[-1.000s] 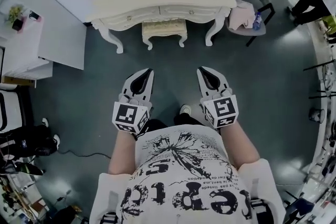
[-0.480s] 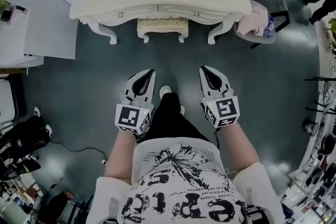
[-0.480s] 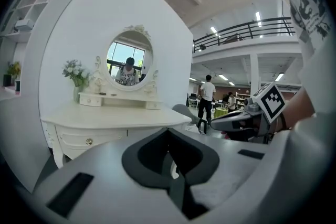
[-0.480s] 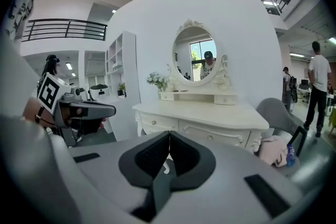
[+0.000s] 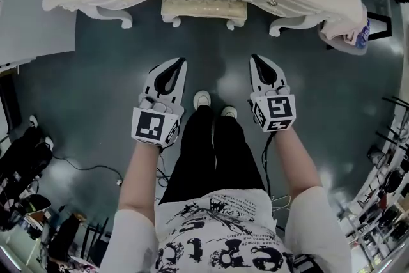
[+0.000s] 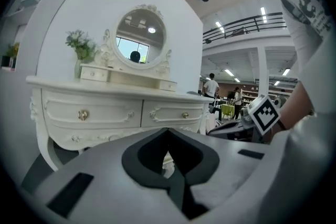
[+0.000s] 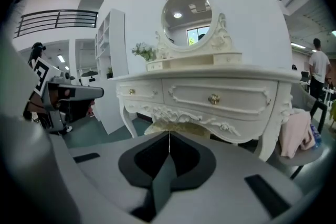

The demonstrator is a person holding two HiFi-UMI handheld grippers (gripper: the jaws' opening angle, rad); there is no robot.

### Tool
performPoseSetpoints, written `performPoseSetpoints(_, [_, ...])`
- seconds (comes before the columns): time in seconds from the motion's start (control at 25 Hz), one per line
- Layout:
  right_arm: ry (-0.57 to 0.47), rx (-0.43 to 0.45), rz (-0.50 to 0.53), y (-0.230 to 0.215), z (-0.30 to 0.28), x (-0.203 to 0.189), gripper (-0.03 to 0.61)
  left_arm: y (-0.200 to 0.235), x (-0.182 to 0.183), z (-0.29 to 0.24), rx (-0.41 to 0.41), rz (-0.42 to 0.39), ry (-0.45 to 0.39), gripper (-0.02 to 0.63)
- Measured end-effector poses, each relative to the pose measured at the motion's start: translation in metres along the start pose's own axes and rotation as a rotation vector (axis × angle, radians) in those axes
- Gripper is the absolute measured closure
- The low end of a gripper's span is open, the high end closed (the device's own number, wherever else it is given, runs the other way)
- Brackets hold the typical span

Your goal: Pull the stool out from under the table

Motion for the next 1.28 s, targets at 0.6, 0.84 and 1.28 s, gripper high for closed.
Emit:
performPoseSetpoints(0.6, [0.091, -0.095, 0.135, -0.057, -0.25, -0.221, 0.298, 0.079, -0.242, -0.099, 0.095, 0.081, 0.007, 0.597])
performPoseSetpoints(0.84, [0.059, -0.138, 0.16, -0.073, -0.308, -0.237, 0.266, 0.098, -0.277, -0.12, 0.115, 0.016, -0.017, 0.597])
performPoseSetpoints(1.28, [0.022, -0.156, 0.22, -0.065, -0.348, -0.227, 0.277, 0.107, -0.297, -0.13, 0.101, 0.019, -0.047, 0.597])
Point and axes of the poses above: the fingertips, and each gripper's own axes: z backward along the fingers, y to its left, x out of its top, the point moved 6 cm from there along z, backward along the fingers, and after that the axes turned 10 degrees about -x, right-handed, at the moved point
